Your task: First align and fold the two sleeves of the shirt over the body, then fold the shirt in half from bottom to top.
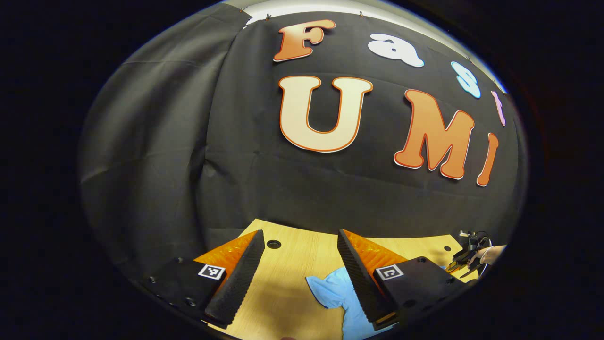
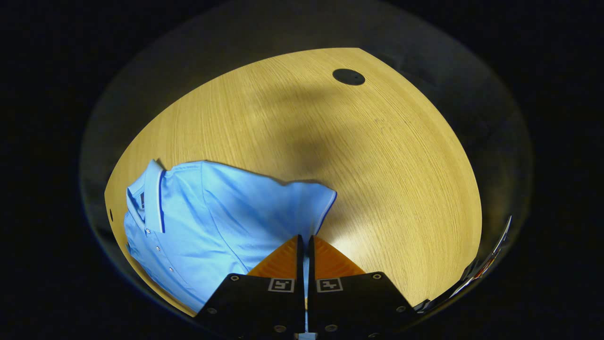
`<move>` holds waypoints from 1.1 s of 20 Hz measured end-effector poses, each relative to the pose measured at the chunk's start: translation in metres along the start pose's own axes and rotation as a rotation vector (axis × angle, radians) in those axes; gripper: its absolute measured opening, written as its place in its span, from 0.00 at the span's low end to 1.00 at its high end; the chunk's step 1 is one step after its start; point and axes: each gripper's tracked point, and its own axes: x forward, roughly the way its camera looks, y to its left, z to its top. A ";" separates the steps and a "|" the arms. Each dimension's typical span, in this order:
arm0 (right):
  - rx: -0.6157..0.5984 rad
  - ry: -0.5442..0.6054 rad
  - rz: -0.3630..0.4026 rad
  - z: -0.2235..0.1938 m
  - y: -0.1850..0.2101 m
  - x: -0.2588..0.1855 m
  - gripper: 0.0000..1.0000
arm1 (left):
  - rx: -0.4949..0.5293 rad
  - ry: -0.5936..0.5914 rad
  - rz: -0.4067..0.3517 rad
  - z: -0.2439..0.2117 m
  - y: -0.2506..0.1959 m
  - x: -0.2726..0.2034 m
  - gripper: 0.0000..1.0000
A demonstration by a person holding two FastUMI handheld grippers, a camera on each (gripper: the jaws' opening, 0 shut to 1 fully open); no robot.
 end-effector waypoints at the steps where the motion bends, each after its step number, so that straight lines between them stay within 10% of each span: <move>1: 0.000 -0.010 0.006 0.001 0.005 -0.007 0.02 | -0.002 -0.004 0.003 0.000 0.009 -0.006 1.00; 22: -0.280 -0.166 0.219 -0.044 0.181 -0.114 0.03 | -0.046 -0.026 0.016 0.011 0.121 -0.026 1.00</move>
